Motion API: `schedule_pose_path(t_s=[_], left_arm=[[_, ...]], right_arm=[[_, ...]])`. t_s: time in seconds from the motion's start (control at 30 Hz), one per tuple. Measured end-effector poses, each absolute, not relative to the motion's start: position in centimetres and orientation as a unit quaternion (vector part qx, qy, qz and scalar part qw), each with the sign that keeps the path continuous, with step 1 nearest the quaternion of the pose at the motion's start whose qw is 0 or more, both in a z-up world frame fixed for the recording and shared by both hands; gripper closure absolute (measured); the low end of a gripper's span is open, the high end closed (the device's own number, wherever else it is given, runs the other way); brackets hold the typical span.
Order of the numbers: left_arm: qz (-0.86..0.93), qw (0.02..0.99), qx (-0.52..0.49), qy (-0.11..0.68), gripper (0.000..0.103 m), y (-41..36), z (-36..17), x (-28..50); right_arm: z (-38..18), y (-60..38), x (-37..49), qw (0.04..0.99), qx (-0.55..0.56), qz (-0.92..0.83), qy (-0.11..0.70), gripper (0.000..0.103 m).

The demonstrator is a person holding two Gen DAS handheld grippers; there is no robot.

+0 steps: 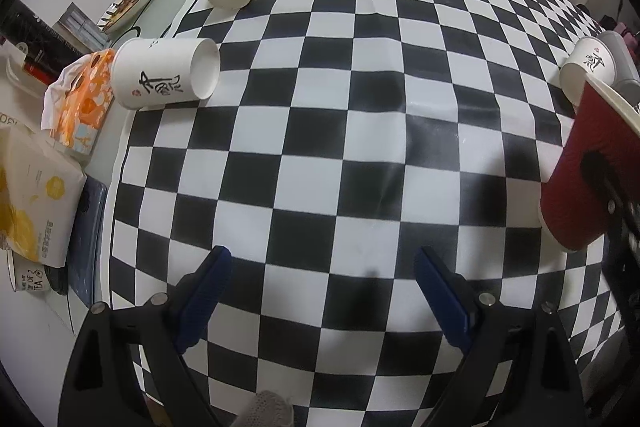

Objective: Flip cup upright
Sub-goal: 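Lower the red cup, opening up, onto the table with the right tool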

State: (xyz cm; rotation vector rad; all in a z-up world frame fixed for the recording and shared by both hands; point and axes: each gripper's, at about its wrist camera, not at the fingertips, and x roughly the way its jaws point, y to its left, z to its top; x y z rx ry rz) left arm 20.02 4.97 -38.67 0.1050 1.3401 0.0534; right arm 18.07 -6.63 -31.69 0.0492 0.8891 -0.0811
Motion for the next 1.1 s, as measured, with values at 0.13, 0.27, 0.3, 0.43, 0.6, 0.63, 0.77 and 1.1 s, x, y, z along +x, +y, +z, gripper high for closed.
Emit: schedule_pose_path(t_s=[0.13, 0.27, 0.3, 0.43, 0.6, 0.63, 0.77, 1.1], left_arm=[[0.024, 0.78, 0.05, 0.623, 0.01, 5.0, -38.8, 19.3], [0.022, 0.782, 0.048, 0.621, 0.01, 5.0, -38.6, 18.7], [0.021, 0.783, 0.046, 0.62, 0.01, 5.0, -38.5, 18.7], [0.018, 0.787, 0.044, 0.615, 0.01, 4.8, -38.0, 18.1], [0.011, 0.799, 0.046, 0.6, 0.01, 4.1, -37.1, 17.3], [0.011, 0.801, 0.048, 0.597, 0.01, 3.9, -36.9, 17.1], [0.012, 0.811, 0.044, 0.583, 0.01, 3.3, -35.6, 15.9], [0.02, 0.844, 0.044, 0.534, 0.009, 0.9, -29.2, 10.6]], right_arm=[[-31.8, -6.2, 16.1, 0.901, 0.016, -0.031, 0.431, 0.023], [-32.1, -6.4, 14.4, 0.893, 0.022, -0.031, 0.448, 0.023], [-32.1, -6.5, 13.9, 0.892, 0.022, -0.034, 0.45, 0.023], [-32.4, -6.5, 12.9, 0.886, 0.025, -0.038, 0.461, 0.017], [-32.4, -6.4, 12.0, 0.88, 0.022, -0.04, 0.473, 0.016], [-32.4, -6.4, 11.7, 0.878, 0.021, -0.043, 0.476, 0.016], [-31.5, -6.8, 10.6, 0.874, 0.024, -0.045, 0.483, 0.015], [-26.3, -10.1, 5.1, 0.856, 0.042, -0.07, 0.511, 0.014]])
